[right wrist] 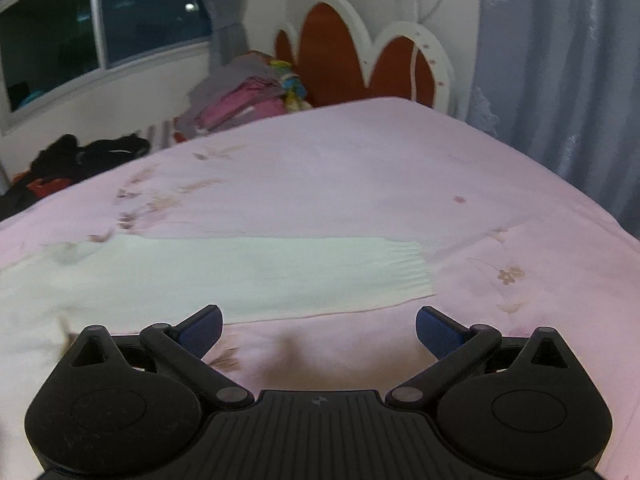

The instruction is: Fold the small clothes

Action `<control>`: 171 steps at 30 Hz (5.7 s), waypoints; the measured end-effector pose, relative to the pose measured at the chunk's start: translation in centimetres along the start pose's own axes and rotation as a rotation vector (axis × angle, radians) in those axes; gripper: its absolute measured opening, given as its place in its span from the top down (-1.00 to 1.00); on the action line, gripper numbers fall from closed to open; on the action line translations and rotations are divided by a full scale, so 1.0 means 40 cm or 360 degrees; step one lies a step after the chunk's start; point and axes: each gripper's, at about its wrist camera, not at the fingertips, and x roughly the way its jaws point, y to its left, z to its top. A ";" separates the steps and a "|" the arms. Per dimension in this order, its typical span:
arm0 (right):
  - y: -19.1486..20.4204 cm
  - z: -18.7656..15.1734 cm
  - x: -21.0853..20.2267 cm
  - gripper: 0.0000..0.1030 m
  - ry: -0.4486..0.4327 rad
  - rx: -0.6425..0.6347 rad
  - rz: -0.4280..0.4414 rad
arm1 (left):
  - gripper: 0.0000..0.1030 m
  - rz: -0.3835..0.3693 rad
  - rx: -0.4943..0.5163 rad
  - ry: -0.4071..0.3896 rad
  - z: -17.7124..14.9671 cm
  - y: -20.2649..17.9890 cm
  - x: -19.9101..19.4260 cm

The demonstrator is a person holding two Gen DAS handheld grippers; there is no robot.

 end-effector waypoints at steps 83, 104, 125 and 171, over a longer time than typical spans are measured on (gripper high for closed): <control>0.636 -0.060 0.044 -0.68 0.0016 -0.0134 0.0528 | -0.97 -0.0603 0.0017 0.0140 0.146 0.105 0.234; 0.298 -0.065 0.048 -0.68 0.0029 0.0053 0.0334 | 0.22 -0.0841 0.0096 0.0230 0.195 -0.390 0.448; 0.400 -0.084 0.112 -0.68 0.0116 0.0044 0.0394 | 0.94 -0.1006 -0.0266 -0.0021 0.335 -0.113 0.341; 0.588 0.034 0.239 -0.52 0.0175 -0.0060 0.0563 | 0.60 -0.0418 -0.0410 0.0027 0.195 0.270 0.435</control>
